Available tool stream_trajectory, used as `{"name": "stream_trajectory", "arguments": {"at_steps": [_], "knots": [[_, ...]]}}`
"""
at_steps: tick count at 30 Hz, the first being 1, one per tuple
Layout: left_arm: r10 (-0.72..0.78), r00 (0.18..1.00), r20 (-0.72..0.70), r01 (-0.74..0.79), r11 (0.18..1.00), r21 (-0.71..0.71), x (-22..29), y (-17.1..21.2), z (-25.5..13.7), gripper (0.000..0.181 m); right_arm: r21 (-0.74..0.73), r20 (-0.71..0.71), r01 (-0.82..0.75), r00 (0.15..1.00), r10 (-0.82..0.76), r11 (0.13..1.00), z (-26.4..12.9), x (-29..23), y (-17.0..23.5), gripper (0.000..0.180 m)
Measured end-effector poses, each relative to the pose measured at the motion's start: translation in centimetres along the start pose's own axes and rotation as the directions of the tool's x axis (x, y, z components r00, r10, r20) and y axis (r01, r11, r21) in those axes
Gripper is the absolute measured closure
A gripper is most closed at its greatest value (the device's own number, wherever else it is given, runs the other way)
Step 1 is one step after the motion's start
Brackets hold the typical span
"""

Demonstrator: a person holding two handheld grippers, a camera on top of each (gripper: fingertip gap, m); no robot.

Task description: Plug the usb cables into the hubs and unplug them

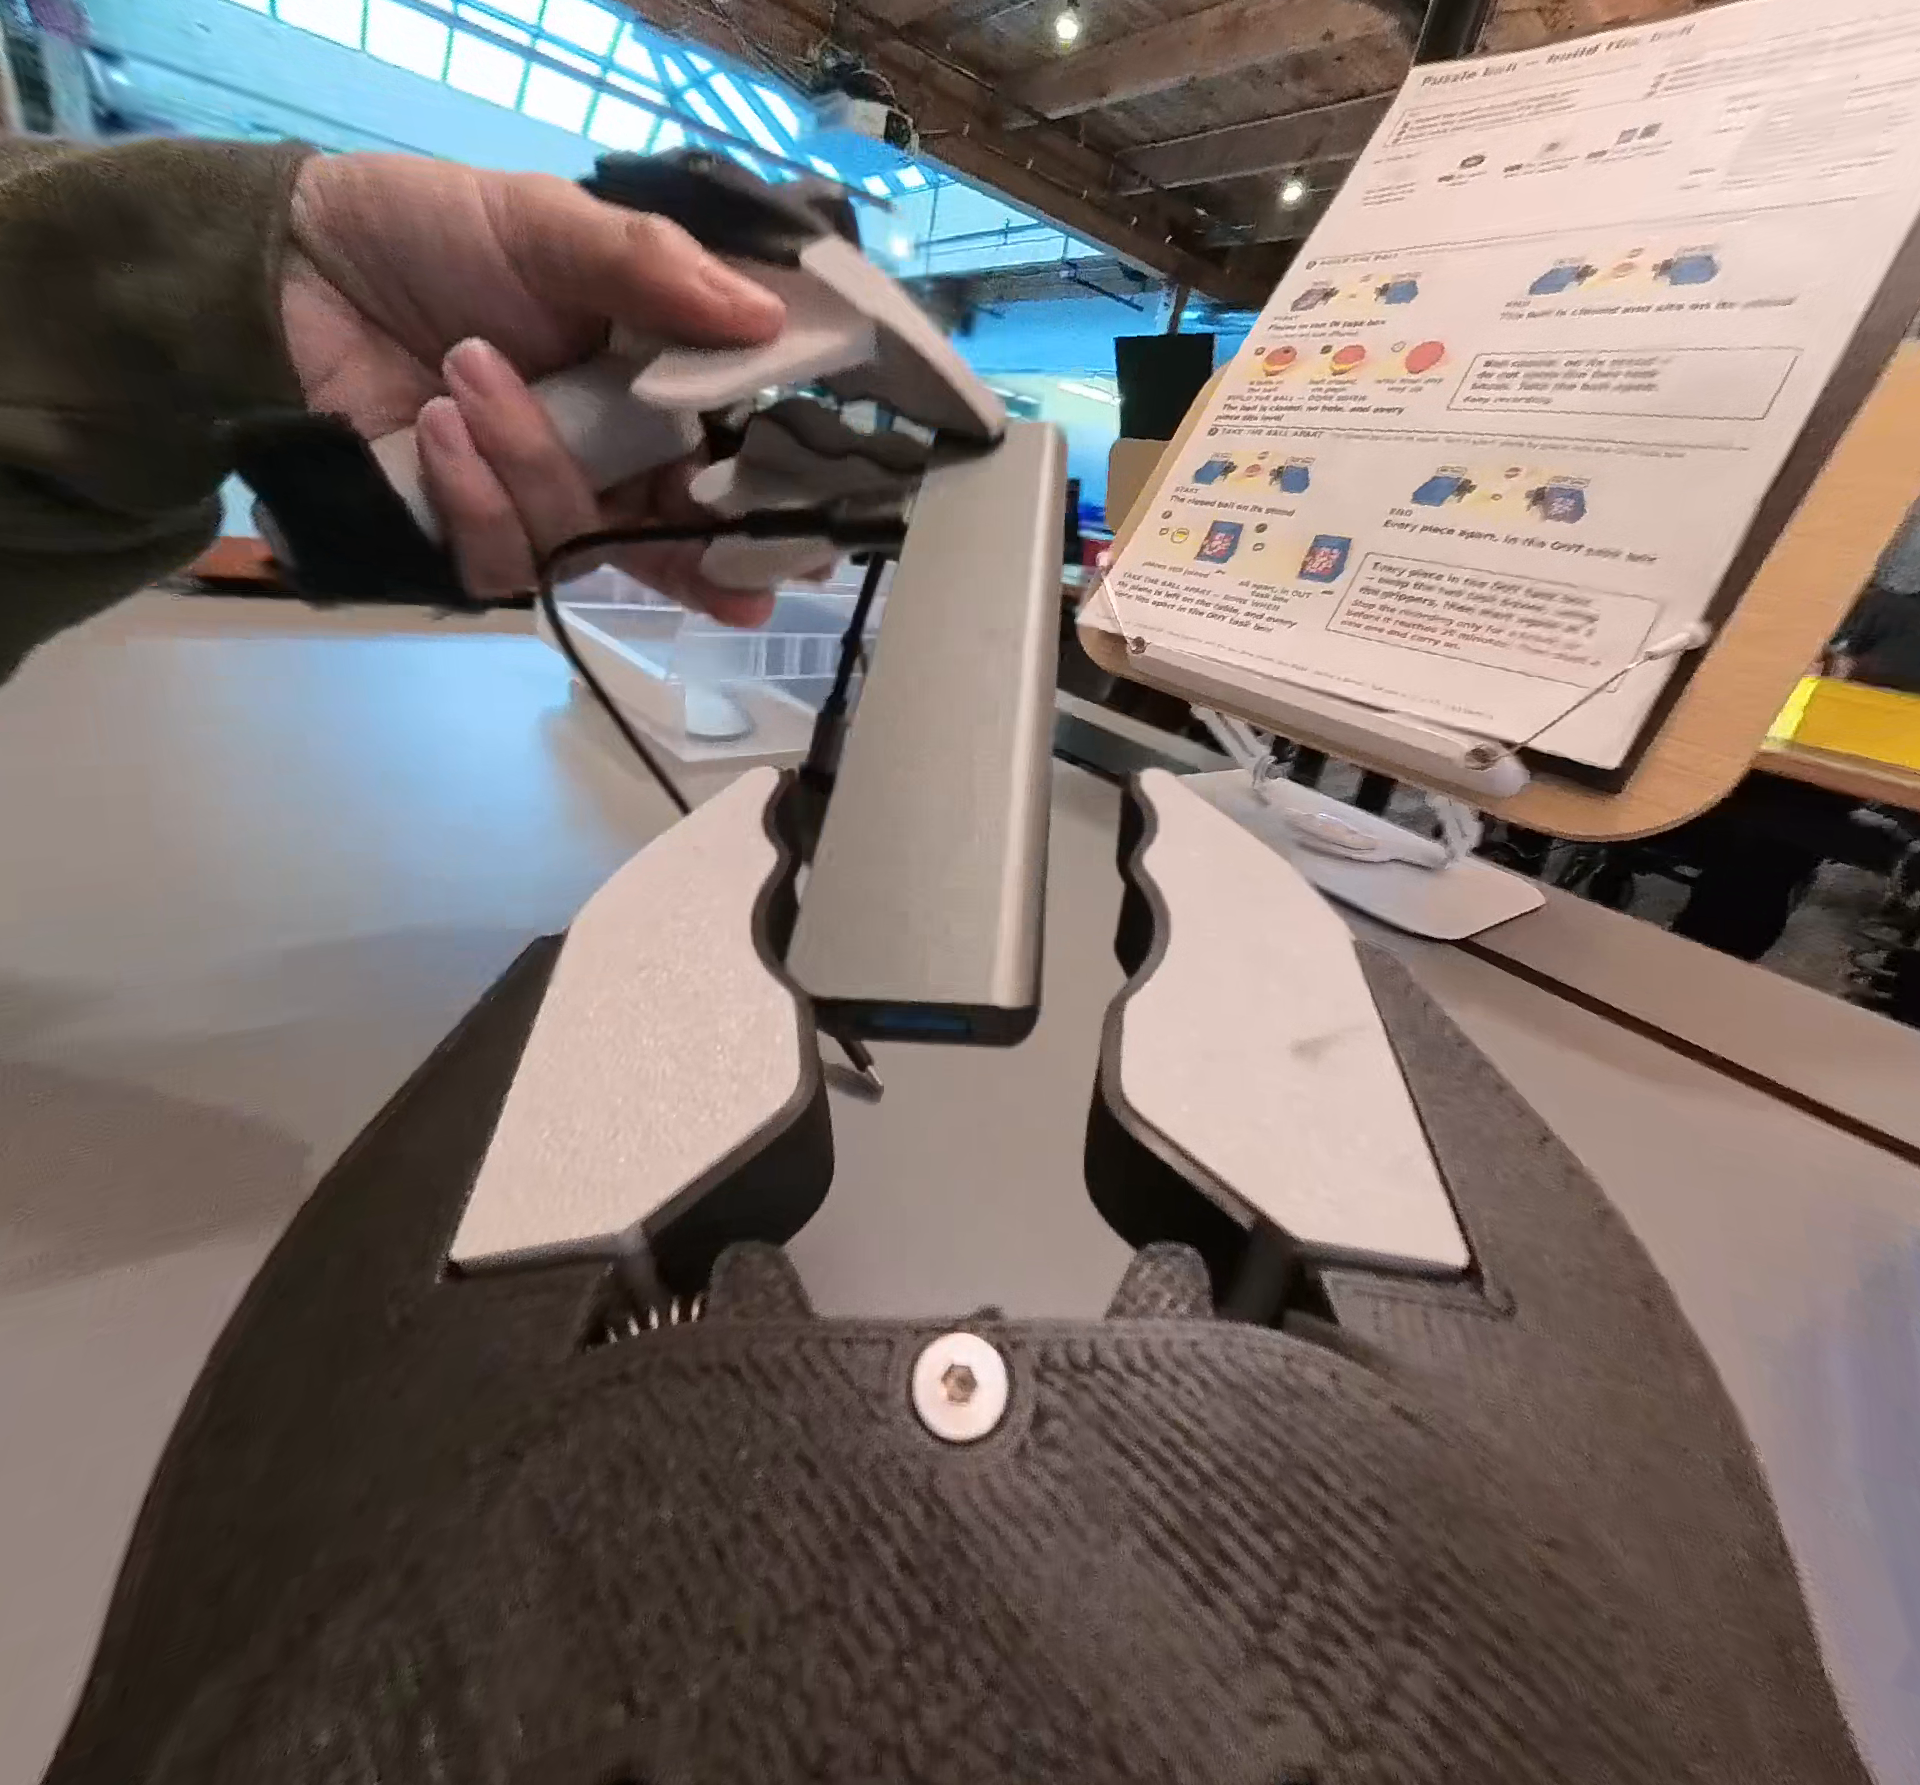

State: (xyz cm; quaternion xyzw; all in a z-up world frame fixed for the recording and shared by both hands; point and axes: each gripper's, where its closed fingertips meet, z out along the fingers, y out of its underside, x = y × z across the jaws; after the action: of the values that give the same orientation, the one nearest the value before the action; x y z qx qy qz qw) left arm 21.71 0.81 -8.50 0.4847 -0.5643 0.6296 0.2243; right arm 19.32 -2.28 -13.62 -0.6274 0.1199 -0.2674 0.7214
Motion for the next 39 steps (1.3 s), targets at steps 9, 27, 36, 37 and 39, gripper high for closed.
{"name": "stream_trajectory", "arguments": {"at_steps": [9,27,36,37,39], "knots": [[-0.147,0.987,-0.059,0.151,0.986,0.070,-2.1,0.6,0.1,0.172,0.010,-0.017,0.069,0.998,-0.069,0.998,-0.2,-0.1,-0.1,0.133],[0.006,1.000,-0.021,-0.004,0.995,0.101,-2.7,0.4,0.5,0.162,-0.010,-0.018,-0.044,0.999,0.043,0.999,-0.3,0.4,-0.4,0.141],[0.587,0.718,0.374,-0.631,0.776,-0.008,-1.9,0.7,-1.1,0.142,0.000,-0.102,-0.073,0.992,0.072,0.997,-0.8,2.0,0.0,0.141],[0.640,0.659,0.394,-0.680,0.732,-0.051,-1.9,1.2,-1.0,0.143,-0.001,-0.108,-0.064,0.992,0.063,0.998,-0.8,2.1,0.0,0.141],[0.725,0.556,0.407,-0.743,0.653,-0.146,-2.1,2.2,-0.7,0.150,-0.004,-0.101,-0.058,0.993,0.057,0.998,-0.7,1.8,0.0,0.141]]}}
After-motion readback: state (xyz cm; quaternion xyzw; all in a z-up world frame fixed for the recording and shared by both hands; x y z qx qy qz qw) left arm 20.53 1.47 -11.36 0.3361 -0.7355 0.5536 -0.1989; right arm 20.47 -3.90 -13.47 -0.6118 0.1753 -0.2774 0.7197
